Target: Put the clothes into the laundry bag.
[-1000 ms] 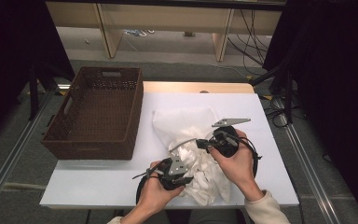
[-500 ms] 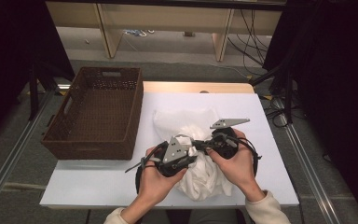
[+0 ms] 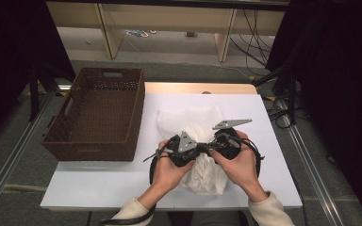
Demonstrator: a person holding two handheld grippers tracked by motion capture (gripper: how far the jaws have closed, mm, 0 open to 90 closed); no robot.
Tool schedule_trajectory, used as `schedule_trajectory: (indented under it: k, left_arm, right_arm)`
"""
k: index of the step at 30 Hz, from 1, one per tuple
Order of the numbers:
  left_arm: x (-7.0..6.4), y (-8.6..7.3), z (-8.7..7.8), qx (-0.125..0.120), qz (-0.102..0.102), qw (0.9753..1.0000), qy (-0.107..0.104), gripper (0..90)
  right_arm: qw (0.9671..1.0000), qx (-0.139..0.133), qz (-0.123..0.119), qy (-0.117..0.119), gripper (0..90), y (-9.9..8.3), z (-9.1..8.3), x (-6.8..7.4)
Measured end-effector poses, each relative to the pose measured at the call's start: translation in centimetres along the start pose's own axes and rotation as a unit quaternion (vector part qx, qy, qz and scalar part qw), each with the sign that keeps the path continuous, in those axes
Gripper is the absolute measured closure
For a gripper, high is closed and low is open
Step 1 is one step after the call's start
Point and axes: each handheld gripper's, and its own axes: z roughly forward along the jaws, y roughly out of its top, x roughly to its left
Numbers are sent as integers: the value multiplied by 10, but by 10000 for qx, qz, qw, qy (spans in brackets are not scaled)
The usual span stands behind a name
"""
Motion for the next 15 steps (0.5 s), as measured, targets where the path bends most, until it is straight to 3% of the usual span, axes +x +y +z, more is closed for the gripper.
schedule_trajectory:
  k: [3,5,7,10,12,15]
  left_arm:
    - [1,0,-1,-50,68,10000,17,741]
    - [-1,-1,-8,-94,-35,9999,22,683]
    - [-1,-2,-19,-109,-32,9999,15,579]
    - [0,-6,-38,-73,-149,9997,-171,406]
    - [-1,-10,-49,-100,-176,9991,-367,334]
    - [0,-18,-70,-57,-181,9994,-297,277]
  right_arm:
    - [10000,-20,16,-20,900,1,-3,-4]
    - [9999,-63,53,-69,900,1,-5,-5]
    - [9999,-100,87,-57,900,1,-6,-5]
    - [9999,-125,-7,-38,900,1,-6,-8]
    - [9998,-124,93,-112,900,1,-6,-6]
    - [9999,-73,79,-90,900,1,-5,-5]
